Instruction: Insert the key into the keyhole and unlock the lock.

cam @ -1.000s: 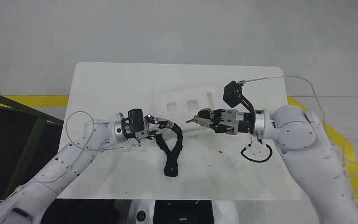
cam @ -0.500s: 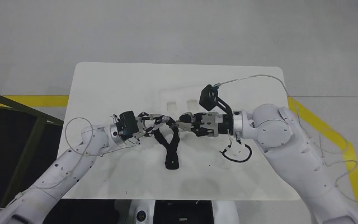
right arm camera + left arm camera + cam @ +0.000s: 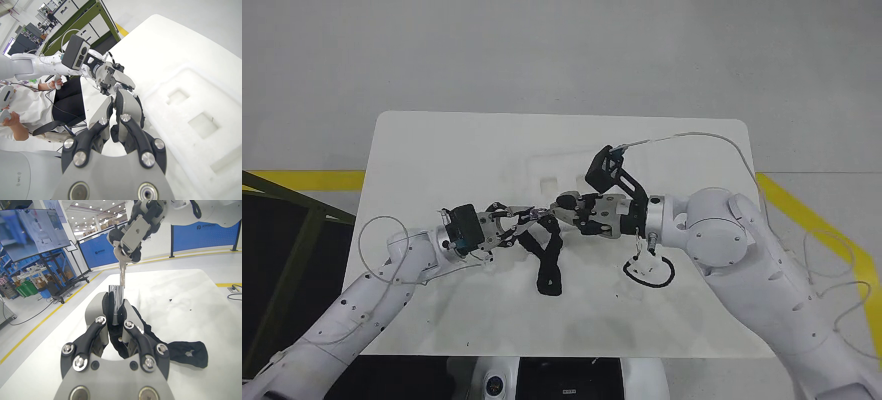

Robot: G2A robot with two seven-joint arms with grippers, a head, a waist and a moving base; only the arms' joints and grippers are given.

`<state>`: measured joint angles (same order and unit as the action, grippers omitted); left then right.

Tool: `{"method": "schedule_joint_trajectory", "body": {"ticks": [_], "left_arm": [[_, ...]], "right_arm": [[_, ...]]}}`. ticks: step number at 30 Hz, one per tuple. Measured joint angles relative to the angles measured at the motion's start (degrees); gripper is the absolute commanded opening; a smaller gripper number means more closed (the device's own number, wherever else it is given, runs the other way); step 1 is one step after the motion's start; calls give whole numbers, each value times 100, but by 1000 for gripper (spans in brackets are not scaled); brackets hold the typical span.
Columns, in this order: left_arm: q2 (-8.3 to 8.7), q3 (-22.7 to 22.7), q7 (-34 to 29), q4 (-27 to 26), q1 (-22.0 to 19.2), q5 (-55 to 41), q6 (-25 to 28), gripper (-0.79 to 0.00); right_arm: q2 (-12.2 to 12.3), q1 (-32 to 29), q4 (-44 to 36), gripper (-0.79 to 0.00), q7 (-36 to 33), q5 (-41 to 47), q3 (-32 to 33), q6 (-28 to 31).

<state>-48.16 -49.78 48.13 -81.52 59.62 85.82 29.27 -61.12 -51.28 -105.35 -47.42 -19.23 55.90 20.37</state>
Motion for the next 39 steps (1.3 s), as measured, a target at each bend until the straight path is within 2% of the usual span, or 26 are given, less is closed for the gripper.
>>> {"method": "schedule_joint_trajectory", "body": {"ticks": [9, 39], "left_arm": [[-80, -8, 71, 134, -4, 96, -11, -785], [-79, -8, 70, 133, -4, 96, -11, -785]], "right_arm": [[32, -135, -269, -785, -77, -105, 146, -122], [-112, 84, -62, -785, -34, -65, -184, -373]]}}
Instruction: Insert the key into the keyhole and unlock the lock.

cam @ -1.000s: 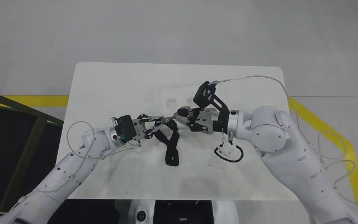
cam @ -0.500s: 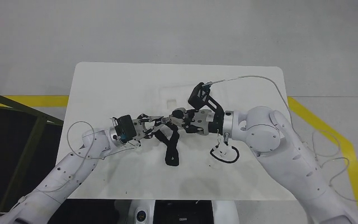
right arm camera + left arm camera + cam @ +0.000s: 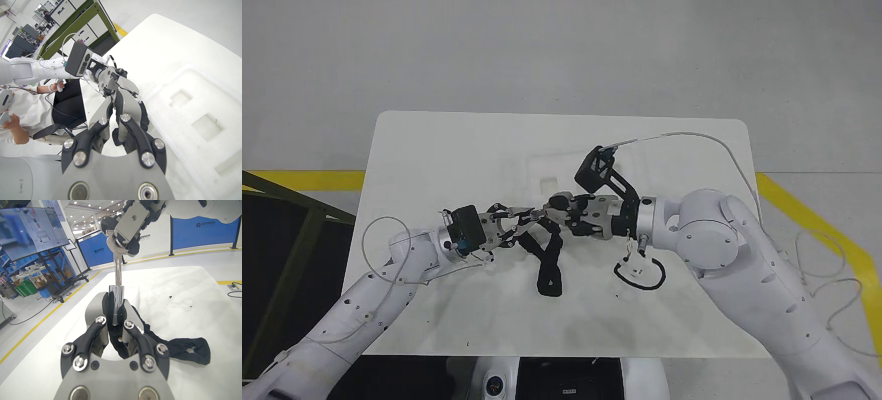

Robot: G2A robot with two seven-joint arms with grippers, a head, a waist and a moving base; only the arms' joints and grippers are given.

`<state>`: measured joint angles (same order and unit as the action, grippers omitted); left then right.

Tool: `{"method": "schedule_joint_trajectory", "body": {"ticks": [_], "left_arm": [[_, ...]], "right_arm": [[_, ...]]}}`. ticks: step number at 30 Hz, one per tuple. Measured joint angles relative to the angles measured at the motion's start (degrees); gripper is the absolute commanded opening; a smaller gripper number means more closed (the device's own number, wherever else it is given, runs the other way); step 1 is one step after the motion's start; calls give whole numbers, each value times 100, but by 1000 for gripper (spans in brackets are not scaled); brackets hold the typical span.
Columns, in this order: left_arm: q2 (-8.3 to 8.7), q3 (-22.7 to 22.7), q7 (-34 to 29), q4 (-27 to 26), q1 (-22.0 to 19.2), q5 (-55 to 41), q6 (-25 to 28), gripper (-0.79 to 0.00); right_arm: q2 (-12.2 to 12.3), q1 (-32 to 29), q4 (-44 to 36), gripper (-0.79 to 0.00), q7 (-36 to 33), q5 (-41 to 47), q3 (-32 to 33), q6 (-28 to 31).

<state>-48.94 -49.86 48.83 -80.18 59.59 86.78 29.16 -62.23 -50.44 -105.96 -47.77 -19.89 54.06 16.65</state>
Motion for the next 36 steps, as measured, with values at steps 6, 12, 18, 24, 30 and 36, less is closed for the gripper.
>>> {"method": "schedule_joint_trajectory", "body": {"ticks": [6, 12, 18, 24, 30, 36], "left_arm": [[0, 0, 0, 0, 0, 0, 0, -785], [0, 0, 1, 0, 0, 0, 0, -785], [0, 0, 1, 0, 0, 0, 0, -785], [0, 0, 1, 0, 0, 0, 0, -785], [0, 0, 1, 0, 0, 0, 0, -785], [0, 0, 0, 0, 0, 0, 0, -785]], "right_arm": [[-1, -39, 24, -785, -10, -57, 38, -61], [-2, -67, 12, -785, -25, -114, 80, -121], [0, -99, -23, -785, -66, -162, 117, -179], [-6, -101, -34, -785, -92, -193, 137, -206], [0, -143, -85, -785, -94, -194, 203, -193], [-7, -159, -82, -785, -110, -155, 202, -142]]}}
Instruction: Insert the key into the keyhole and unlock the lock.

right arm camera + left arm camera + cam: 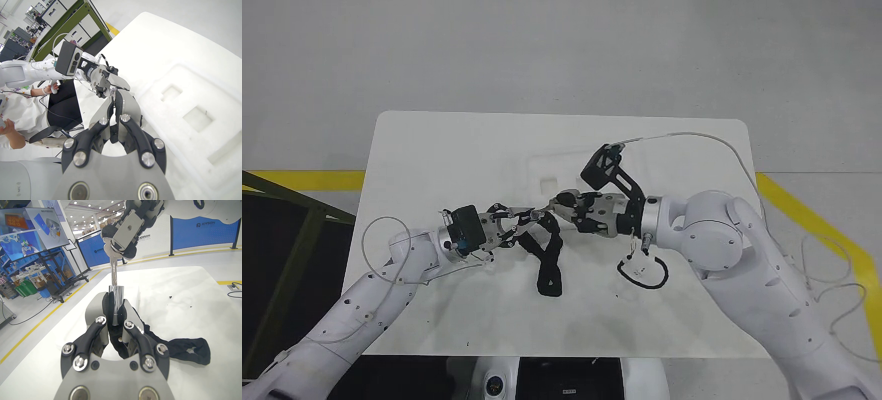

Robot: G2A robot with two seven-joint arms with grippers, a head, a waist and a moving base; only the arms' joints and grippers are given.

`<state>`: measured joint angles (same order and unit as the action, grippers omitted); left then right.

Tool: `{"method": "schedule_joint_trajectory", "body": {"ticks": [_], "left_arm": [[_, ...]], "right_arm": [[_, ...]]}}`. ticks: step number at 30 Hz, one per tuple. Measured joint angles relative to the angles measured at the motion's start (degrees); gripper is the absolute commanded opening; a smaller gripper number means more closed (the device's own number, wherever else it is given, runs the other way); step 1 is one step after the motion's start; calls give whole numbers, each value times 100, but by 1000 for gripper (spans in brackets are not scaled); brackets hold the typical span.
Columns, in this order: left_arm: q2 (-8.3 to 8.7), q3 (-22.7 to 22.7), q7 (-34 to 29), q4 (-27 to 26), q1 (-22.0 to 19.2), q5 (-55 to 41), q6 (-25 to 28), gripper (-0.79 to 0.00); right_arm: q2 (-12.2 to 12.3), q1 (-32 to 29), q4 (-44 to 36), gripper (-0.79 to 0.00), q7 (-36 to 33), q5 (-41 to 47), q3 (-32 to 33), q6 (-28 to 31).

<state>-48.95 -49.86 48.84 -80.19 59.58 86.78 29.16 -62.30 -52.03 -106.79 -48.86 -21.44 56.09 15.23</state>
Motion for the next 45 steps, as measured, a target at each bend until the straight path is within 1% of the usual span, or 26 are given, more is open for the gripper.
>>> {"method": "schedule_joint_trajectory", "body": {"ticks": [14, 20, 27, 40, 45], "left_arm": [[0, -1, -3, -1, 2, -1, -2, -785], [-22, -145, -413, -154, 152, -153, -238, -785], [-33, -374, -624, -224, 297, -198, -487, -785], [-57, -461, -616, -272, 364, -90, -446, -785], [-57, -461, -617, -272, 364, -90, -446, -785]], "right_arm": [[-17, 29, -132, -785, -39, 33, 21, 50], [-18, 23, -146, -785, -50, 43, 53, 44], [-27, -32, -132, -785, 53, 38, 66, -33], [-29, -42, -128, -785, 79, 31, 64, -42], [-29, -260, -85, -785, 334, 138, 130, -226]]}}
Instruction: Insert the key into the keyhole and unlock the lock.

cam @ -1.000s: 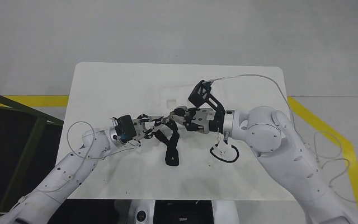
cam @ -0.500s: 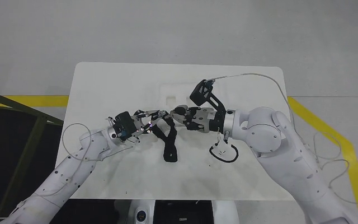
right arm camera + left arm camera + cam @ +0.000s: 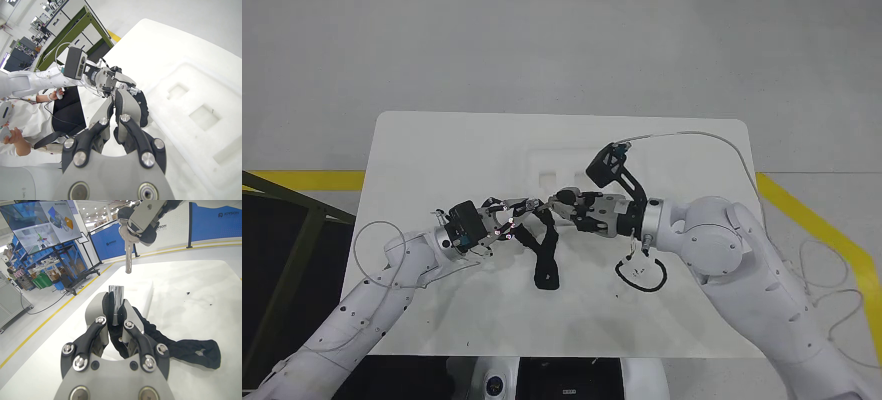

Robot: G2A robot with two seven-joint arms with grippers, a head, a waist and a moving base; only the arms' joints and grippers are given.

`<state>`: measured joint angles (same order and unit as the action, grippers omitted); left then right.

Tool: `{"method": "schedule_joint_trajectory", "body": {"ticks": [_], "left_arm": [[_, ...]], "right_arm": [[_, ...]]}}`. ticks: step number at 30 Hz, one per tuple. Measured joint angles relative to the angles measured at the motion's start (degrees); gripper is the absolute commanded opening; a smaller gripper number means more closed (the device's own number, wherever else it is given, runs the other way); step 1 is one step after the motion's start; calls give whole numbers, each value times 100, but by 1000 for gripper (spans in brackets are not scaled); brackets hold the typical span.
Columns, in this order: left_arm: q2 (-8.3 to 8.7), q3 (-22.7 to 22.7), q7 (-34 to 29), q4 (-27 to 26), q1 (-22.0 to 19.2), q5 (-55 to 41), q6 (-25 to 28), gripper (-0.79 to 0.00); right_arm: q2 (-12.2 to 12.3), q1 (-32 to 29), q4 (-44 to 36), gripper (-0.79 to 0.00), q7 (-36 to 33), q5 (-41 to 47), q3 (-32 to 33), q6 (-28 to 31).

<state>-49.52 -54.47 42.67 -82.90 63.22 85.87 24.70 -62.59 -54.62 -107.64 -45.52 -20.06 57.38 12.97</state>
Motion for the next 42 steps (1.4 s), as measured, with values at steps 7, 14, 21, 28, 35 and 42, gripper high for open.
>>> {"method": "schedule_joint_trajectory", "body": {"ticks": [7, 14, 21, 28, 35, 42], "left_arm": [[0, 0, 0, 0, 0, 0, 0, -785], [0, 0, 0, 0, 0, 0, 0, -785], [0, 0, 0, 0, 0, 0, 0, -785], [0, 0, 0, 0, 0, 0, 0, -785], [0, 0, 0, 0, 0, 0, 0, -785], [0, 0, 0, 0, 0, 0, 0, -785]], "right_arm": [[-21, -104, -69, -785, 147, 36, -5, -235], [-86, 2, -9, -785, 208, 56, -159, -502], [-152, 133, 79, -785, 265, 62, -300, -628], [-179, 130, 91, -785, 296, 19, -309, -689], [-197, 98, 97, -785, 296, -69, -296, -783], [-217, 88, 91, -785, 257, -86, -291, -808]]}}
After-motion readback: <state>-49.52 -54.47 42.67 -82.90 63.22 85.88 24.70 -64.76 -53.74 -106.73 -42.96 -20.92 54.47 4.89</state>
